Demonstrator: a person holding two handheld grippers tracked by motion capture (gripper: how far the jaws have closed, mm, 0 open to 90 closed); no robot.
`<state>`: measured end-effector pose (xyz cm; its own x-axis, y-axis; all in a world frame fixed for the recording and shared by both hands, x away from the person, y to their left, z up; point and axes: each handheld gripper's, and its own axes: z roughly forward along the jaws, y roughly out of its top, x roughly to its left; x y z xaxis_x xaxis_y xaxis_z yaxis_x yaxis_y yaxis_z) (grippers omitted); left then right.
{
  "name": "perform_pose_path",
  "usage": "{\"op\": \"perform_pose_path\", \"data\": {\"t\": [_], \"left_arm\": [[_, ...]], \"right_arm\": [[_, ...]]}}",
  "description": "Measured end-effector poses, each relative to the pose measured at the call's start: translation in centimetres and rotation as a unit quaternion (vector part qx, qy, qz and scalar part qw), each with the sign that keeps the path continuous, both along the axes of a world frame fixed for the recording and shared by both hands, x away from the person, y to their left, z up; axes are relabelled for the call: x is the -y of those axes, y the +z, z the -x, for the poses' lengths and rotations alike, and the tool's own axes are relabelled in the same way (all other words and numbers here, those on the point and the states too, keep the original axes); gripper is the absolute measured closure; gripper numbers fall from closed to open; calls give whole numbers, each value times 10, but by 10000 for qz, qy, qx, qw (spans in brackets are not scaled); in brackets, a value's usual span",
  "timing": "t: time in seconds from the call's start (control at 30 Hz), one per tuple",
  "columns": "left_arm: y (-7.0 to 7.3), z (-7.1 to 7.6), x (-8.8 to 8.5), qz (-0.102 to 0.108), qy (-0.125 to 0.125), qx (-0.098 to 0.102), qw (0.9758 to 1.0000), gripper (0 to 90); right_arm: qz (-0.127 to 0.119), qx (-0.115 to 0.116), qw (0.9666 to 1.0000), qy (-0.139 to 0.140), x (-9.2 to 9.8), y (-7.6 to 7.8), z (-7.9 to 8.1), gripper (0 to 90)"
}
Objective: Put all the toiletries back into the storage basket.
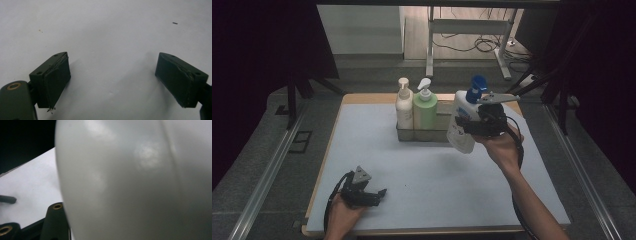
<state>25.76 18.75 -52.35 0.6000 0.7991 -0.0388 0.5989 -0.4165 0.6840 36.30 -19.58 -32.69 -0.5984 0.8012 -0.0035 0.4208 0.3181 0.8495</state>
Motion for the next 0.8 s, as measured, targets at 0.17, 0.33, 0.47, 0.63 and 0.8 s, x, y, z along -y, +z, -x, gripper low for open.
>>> {"op": "perform_pose_path", "data": {"t": [0.17, 0.33, 0.47, 0.63, 0.8], "left_arm": [[0, 0, 0, 5, 1, 6, 10000, 124], [0, 0, 0, -5, 0, 5, 10000, 124], [0, 0, 0, -5, 0, 5, 10000, 124], [0, 0, 0, -7, 0, 4, 10000, 124], [0, 0, 0, -6, 3, 3, 10000, 124]], "right_arm": [[-49, -7, 9999, -111, 1, -1, -9, 408], [-43, -10, 9998, -197, -1, -2, -19, 408], [-75, -18, 9996, -278, -3, -2, -27, 408], [-62, -6, 9993, -359, -7, -2, -37, 408], [-80, -7, 9990, -448, -11, -3, -46, 408]]}}
